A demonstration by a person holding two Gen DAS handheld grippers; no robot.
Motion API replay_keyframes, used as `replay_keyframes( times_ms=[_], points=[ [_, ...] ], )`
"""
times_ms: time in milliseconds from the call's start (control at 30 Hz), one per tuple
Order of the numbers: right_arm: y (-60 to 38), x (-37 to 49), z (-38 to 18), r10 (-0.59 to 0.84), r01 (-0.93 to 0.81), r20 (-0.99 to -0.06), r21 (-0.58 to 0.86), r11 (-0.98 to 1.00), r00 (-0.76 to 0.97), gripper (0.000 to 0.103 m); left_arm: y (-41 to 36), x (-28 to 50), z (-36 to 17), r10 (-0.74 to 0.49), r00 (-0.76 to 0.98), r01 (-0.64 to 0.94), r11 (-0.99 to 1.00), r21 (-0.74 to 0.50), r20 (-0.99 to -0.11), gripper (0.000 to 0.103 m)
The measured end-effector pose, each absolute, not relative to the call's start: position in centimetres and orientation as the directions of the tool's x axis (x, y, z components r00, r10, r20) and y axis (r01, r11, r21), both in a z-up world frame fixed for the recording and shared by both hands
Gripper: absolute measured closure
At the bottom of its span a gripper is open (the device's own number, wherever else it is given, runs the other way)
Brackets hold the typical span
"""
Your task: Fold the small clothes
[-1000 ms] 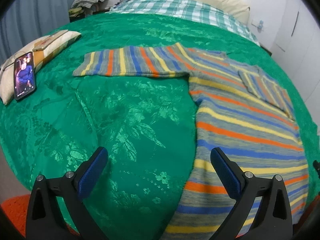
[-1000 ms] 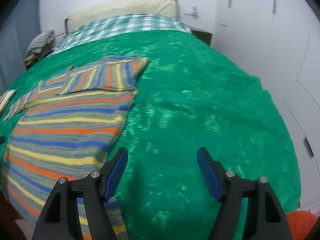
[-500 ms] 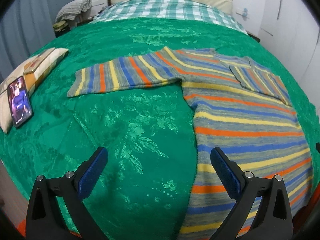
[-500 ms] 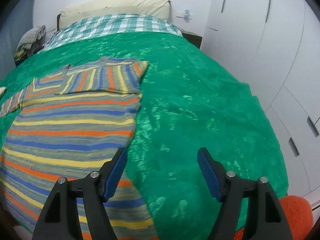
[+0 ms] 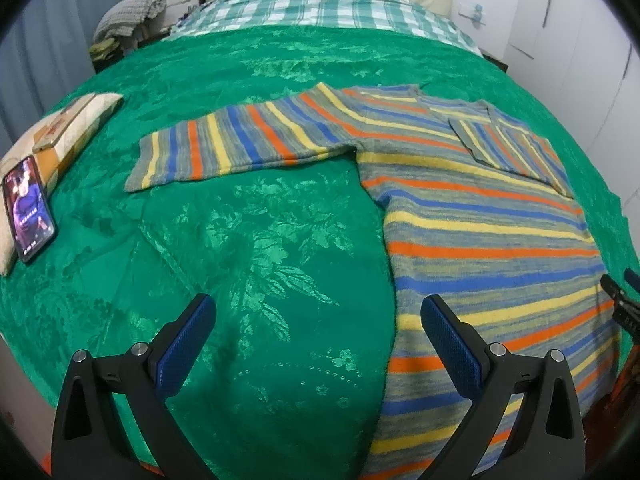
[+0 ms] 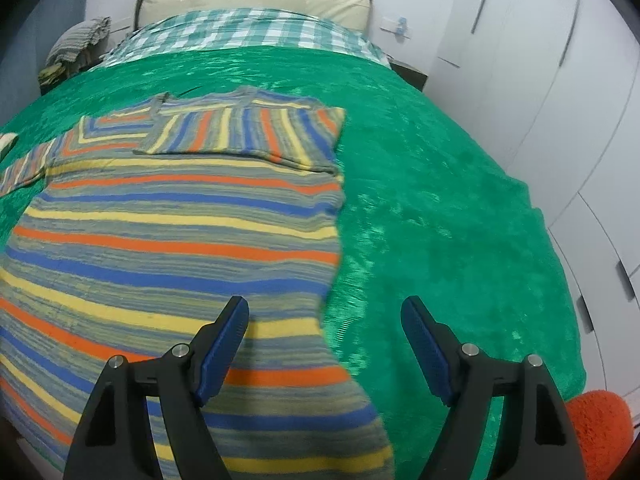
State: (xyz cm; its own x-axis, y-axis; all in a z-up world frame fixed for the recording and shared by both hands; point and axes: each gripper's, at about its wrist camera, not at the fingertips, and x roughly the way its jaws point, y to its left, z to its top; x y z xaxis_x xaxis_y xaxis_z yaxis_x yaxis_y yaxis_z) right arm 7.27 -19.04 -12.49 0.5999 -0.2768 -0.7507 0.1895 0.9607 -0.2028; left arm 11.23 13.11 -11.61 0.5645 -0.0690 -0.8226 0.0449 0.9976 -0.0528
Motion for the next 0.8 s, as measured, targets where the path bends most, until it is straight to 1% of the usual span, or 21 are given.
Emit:
replay_keyframes(
  times_ms=[167, 233, 267, 400, 467, 500, 533, 633, 667, 700, 767, 800],
  points=[
    [-18.5, 6.8, -12.4, -0.262, 0.159, -0.74, -0.208, 0.965, 0.62, 0.025, 13.5, 11.5, -11.9, -0.069, 0.547, 0.029, 0.998, -0.064, -0.835, 0.001],
    [-18.9, 6.6, -12.2, -0.258, 0.166, -0.733, -0.197, 0.966, 0.629, 0.025, 14.7, 11.8, -11.9, -0.095, 0.545, -0.012, 0.993, -0.121, -0.833, 0.001],
    [-19.1, 6.5, -12.0, -0.256, 0.171, -0.728, -0.19, 0.967, 0.636, 0.025, 15.7, 11.9, -11.9, -0.116, 0.544, -0.043, 0.985, -0.166, -0.831, 0.001],
    [-19.9, 5.7, -10.8, -0.24, 0.173, -0.691, -0.167, 0.971, 0.681, 0.025, 21.8, 13.3, -11.9, -0.241, 0.558, -0.22, 0.88, -0.422, -0.794, 0.001],
    [-20.4, 5.3, -10.5, -0.235, 0.165, -0.676, -0.168, 0.972, 0.698, 0.025, 25.2, 15.5, -11.6, -0.291, 0.585, -0.274, 0.808, -0.522, -0.757, 0.001],
    [-20.6, 5.0, -10.4, -0.233, 0.159, -0.67, -0.171, 0.972, 0.705, 0.025, 26.3, 16.9, -11.5, -0.286, 0.596, -0.283, 0.799, -0.53, -0.75, 0.001],
    [-20.8, 4.8, -10.3, -0.229, 0.155, -0.664, -0.17, 0.973, 0.711, 0.025, 27.5, 18.5, -11.6, -0.245, 0.602, -0.311, 0.804, -0.506, -0.76, 0.001],
    [-21.6, 4.5, -9.9, -0.209, 0.153, -0.656, -0.142, 0.978, 0.725, 0.025, 31.2, 23.3, -13.2, -0.046, 0.553, -0.457, 0.818, -0.35, -0.832, 0.001],
    [-21.9, 4.3, -9.7, -0.202, 0.157, -0.653, -0.128, 0.979, 0.73, 0.025, 32.0, 24.6, -14.2, -0.021, 0.52, -0.489, 0.812, -0.318, -0.854, 0.002],
    [-22.2, 4.2, -9.5, -0.198, 0.162, -0.649, -0.117, 0.98, 0.734, 0.025, 32.4, 25.7, -15.1, -0.026, 0.491, -0.5, 0.81, -0.306, -0.871, 0.002],
    [-22.7, 3.9, -9.3, -0.191, 0.17, -0.647, -0.095, 0.981, 0.738, 0.025, 32.1, 27.3, -15.9, -0.005, 0.453, -0.497, 0.829, -0.257, -0.891, 0.003],
    [-23.0, 3.8, -9.2, -0.187, 0.175, -0.649, -0.084, 0.981, 0.738, 0.025, 31.5, 27.8, -15.6, 0.005, 0.464, -0.471, 0.849, -0.242, -0.886, 0.018]
  ],
)
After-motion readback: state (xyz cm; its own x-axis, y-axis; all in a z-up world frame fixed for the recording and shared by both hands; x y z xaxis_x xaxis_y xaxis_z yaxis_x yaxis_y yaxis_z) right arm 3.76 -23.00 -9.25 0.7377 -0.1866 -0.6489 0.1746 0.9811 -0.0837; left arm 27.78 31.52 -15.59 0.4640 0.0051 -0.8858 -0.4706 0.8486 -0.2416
